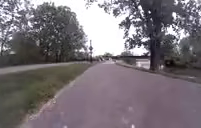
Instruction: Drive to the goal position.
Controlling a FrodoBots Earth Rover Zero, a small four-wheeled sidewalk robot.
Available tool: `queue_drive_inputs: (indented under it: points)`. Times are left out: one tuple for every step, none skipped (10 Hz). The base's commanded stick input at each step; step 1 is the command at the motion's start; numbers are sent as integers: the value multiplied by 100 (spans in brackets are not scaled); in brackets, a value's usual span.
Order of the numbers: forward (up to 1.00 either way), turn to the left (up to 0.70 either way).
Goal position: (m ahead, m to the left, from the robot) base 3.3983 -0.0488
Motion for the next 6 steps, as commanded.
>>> queue_drive_inputs:
  points:
    - [100,0]
    - [100,0]
    - [100,0]
    - [100,0]
    - [100,0]
    - [100,0]
